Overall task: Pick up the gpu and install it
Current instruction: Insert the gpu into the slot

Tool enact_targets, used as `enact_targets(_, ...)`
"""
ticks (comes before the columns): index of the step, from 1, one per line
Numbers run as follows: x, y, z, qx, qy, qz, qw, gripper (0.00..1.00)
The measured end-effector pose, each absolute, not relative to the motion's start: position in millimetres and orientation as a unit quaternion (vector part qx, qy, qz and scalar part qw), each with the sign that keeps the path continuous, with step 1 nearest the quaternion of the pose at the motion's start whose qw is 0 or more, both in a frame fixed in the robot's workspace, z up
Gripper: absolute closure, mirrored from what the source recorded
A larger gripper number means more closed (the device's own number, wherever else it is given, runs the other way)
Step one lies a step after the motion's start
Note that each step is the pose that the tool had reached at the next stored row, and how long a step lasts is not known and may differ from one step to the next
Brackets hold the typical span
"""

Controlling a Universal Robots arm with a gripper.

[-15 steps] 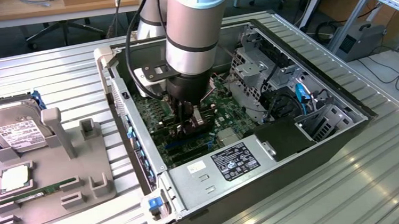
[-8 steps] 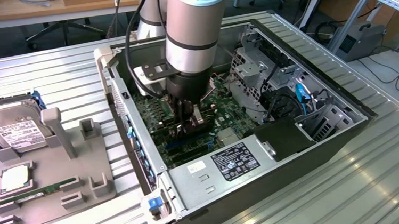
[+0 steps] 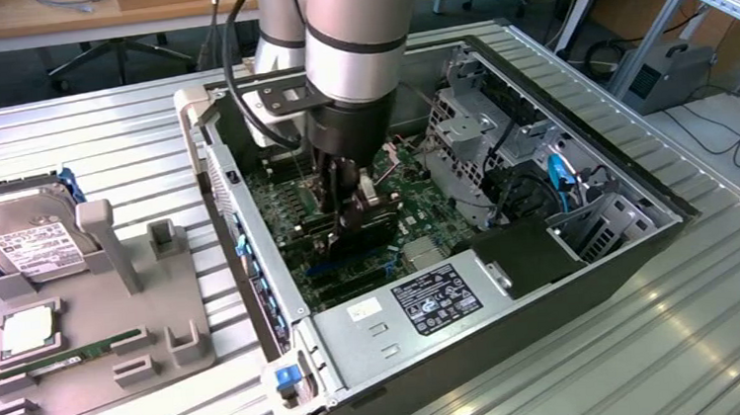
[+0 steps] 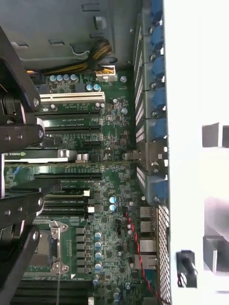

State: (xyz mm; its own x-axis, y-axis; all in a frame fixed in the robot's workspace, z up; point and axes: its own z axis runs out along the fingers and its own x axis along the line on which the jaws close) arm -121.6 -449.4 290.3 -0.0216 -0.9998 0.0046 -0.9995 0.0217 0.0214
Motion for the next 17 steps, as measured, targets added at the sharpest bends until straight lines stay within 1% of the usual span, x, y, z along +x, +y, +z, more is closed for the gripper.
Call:
enact_targets(4,-118,-448,291,0.699,-0.715,-0.007,0.011,0.61)
enact_targets(8,-104,-448,291,0.699,-0.715,-0.013,0.018,0.86)
enact_targets(10,-95,-448,291,0.699,-0.714,-0.018,0.022,0.86)
enact_targets(11,-92,-448,291,0.699,-0.714,-0.019,0.024,0.89)
enact_targets(17,-85,-448,291,0.699,-0.714,-0.023,0.028,0.89)
